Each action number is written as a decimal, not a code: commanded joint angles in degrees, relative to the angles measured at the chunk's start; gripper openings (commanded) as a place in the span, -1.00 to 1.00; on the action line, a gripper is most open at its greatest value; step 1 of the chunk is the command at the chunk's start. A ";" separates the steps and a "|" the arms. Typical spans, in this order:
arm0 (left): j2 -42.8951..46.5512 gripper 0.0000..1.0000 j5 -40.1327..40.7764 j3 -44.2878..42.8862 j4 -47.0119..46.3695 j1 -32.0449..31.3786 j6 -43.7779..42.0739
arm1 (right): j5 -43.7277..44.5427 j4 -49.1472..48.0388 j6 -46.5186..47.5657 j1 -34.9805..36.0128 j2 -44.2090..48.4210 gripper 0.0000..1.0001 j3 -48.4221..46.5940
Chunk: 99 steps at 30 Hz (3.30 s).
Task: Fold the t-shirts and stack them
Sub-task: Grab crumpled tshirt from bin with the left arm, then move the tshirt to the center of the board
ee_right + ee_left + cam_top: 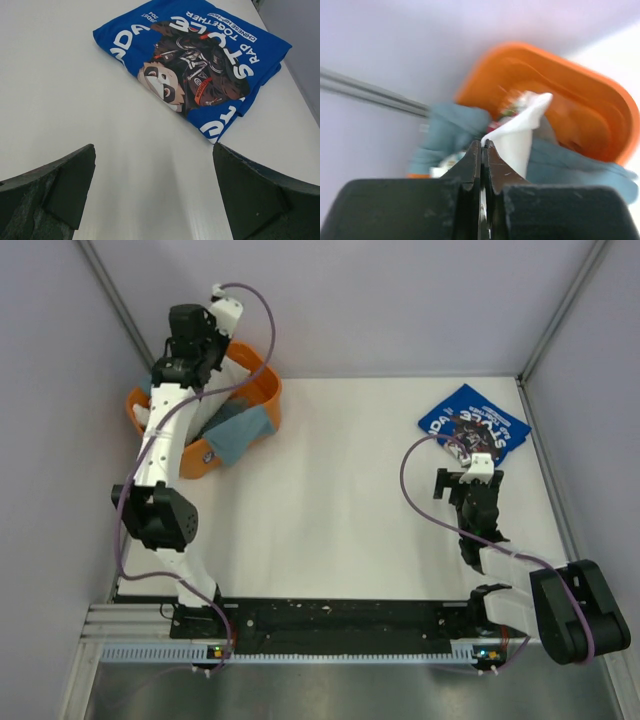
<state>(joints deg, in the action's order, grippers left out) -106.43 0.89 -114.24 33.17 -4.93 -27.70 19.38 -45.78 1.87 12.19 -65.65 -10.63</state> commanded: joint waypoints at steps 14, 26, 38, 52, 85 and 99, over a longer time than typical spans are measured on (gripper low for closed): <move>18.72 -1.00 -31.87 -42.22 17.80 -6.05 10.12 | -2.77 0.60 -0.64 -0.23 -0.71 0.96 -3.17; 18.81 -1.00 -35.69 -17.62 21.34 -23.37 10.03 | -8.46 4.45 -1.07 -0.23 2.27 0.96 -3.60; 16.34 -1.00 -22.34 -10.22 16.84 -22.32 11.27 | -34.13 38.72 -6.61 1.35 7.82 0.81 -24.25; 25.57 -1.00 -18.99 6.20 19.22 -8.53 5.74 | -49.70 28.04 -21.12 11.80 -21.78 0.72 -29.87; 28.39 0.26 -27.08 31.69 27.04 -12.46 -11.76 | -44.16 52.38 -18.21 18.14 -14.15 0.64 -26.73; 28.38 0.29 -26.81 35.22 25.37 -16.08 -12.02 | -50.50 38.82 -23.41 18.84 -27.62 -1.00 -28.83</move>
<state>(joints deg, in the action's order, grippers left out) -80.12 -25.65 -79.31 59.13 -20.91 -38.02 -31.05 -8.01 -22.04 30.33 -92.99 -36.97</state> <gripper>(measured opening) 0.645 0.071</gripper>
